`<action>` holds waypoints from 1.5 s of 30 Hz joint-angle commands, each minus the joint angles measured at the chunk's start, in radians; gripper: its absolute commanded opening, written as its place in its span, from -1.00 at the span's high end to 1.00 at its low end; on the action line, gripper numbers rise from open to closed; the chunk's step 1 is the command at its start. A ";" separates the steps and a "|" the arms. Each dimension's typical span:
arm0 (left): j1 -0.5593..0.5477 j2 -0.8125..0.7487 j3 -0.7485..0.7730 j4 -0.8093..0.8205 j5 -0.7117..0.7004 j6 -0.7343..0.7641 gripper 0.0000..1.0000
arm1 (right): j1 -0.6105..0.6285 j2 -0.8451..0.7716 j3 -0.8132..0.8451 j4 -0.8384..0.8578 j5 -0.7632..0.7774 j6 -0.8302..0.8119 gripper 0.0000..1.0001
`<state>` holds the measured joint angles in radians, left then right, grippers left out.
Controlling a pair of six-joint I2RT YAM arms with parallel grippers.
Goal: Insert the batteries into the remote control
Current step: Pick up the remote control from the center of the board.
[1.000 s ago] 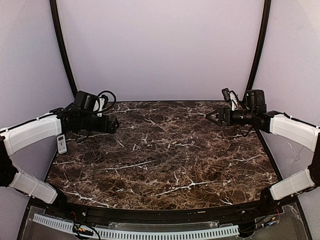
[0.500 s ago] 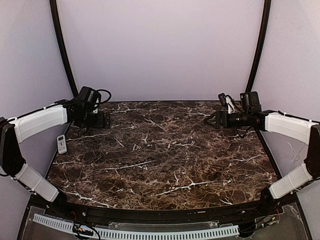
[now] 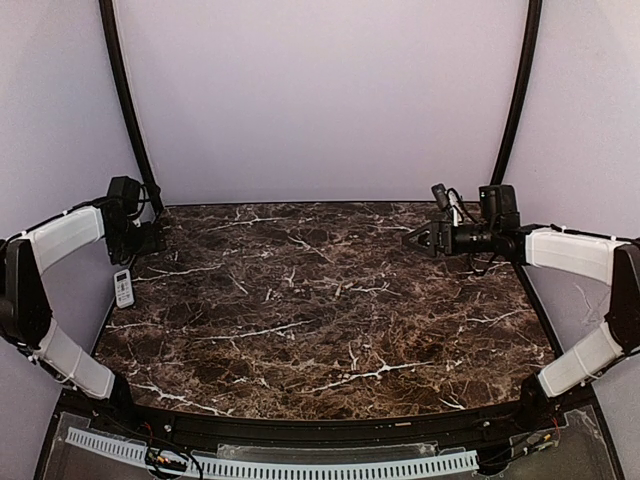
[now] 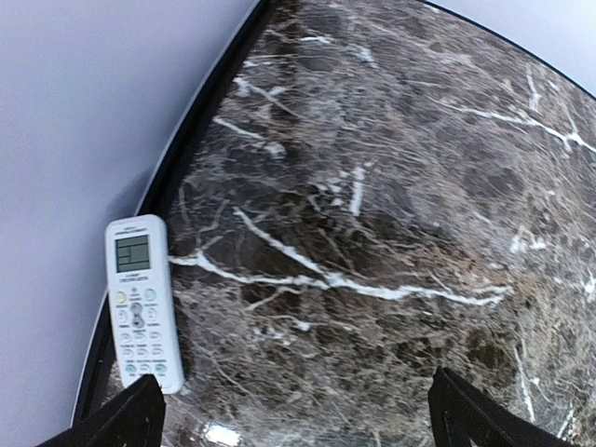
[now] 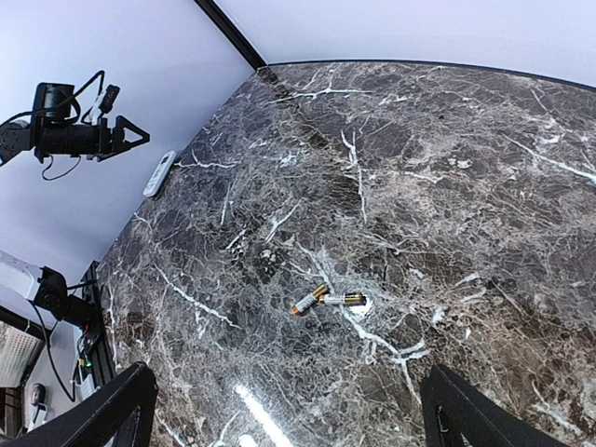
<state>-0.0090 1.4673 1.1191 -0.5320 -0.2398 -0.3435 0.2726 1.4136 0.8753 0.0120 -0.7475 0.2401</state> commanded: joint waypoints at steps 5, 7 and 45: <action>0.149 0.011 -0.052 0.019 0.050 0.078 -1.00 | 0.007 0.037 -0.028 0.114 -0.079 0.049 -0.97; 0.173 0.032 -0.051 0.018 0.076 0.115 -1.00 | 0.007 0.040 -0.031 0.126 -0.088 0.057 -0.97; 0.365 0.293 -0.068 0.082 0.171 0.233 -0.70 | 0.006 0.078 0.011 0.114 -0.121 0.025 -0.97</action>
<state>0.3473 1.7580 1.0626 -0.4446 -0.0753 -0.1249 0.2733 1.4776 0.8581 0.1226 -0.8585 0.2813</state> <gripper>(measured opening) 0.865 0.986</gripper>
